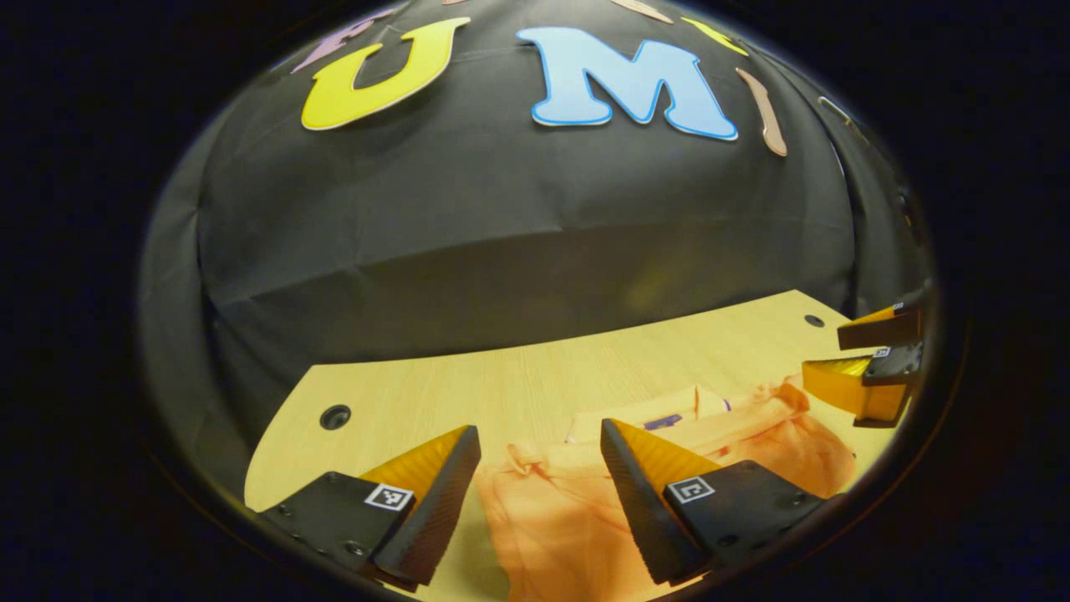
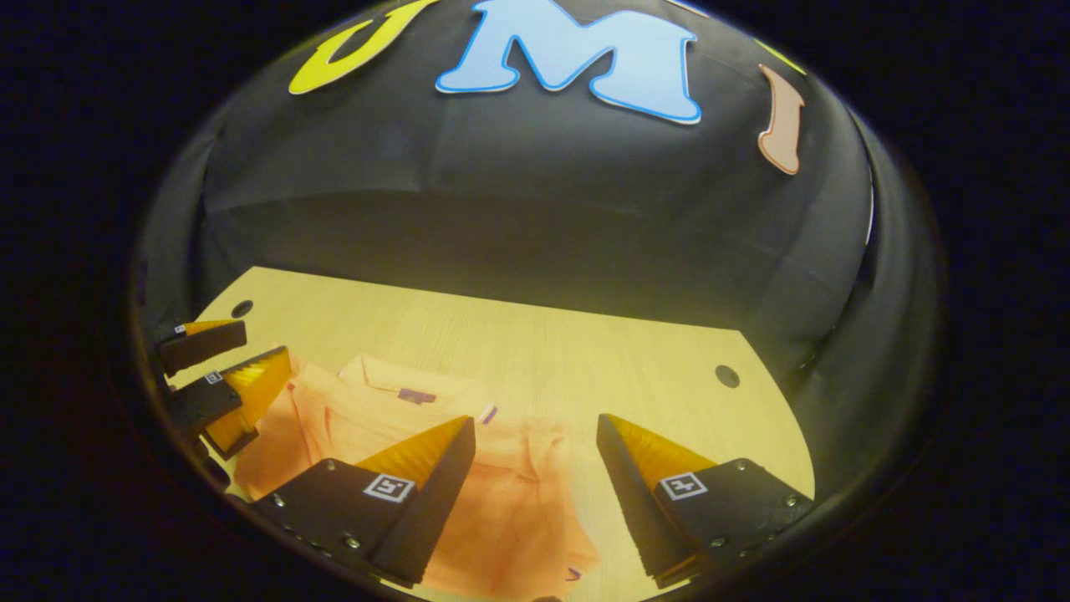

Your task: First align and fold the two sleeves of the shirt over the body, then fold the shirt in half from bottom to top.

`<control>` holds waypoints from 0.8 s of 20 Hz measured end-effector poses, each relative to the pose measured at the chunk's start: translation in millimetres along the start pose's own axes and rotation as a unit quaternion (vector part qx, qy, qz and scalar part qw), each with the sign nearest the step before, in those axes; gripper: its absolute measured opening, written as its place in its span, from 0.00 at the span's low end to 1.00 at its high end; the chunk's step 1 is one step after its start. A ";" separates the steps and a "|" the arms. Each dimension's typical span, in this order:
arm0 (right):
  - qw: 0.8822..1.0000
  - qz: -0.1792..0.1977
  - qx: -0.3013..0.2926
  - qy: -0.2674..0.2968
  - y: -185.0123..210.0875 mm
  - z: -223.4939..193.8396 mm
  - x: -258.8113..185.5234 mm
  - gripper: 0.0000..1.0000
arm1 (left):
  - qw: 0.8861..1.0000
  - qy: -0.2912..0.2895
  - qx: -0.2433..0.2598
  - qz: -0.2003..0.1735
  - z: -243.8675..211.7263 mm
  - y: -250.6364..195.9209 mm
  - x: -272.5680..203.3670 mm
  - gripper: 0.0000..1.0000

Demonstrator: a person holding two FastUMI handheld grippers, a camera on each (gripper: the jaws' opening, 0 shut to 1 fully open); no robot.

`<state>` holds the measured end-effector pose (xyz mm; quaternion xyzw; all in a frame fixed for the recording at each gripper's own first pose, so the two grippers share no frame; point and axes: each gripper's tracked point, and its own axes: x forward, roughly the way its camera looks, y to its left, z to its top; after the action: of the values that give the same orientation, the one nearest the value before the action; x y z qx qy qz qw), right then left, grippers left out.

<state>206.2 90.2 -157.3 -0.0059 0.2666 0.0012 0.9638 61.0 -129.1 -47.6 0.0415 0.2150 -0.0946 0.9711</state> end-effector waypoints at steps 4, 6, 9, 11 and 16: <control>0.999 0.002 0.008 -0.039 -6.4 22.9 -25.6 0.98 | 0.999 -0.032 0.003 -0.002 27.6 -3.4 -21.1 0.99; 0.998 0.000 0.012 -0.057 -11.7 32.6 -40.3 0.98 | 0.999 -0.047 -0.001 0.001 40.1 -3.9 -34.6 0.99; 0.996 -0.001 0.016 -0.085 -19.9 41.9 -63.6 0.98 | 0.998 -0.063 -0.016 0.003 53.1 -8.3 -57.5 0.99; 0.995 0.000 0.017 -0.103 -23.4 47.9 -80.6 0.97 | 0.997 -0.076 -0.019 0.006 61.1 -11.1 -72.1 0.95; 0.989 0.002 0.022 -0.147 -32.5 55.7 -123.9 0.97 | 0.993 -0.117 -0.017 0.012 82.5 -23.6 -117.7 0.95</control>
<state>128.7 58.5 -45.5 0.0163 0.1221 -0.0016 0.9924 -14.6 -142.7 76.1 0.0166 0.1014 -0.0838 0.9912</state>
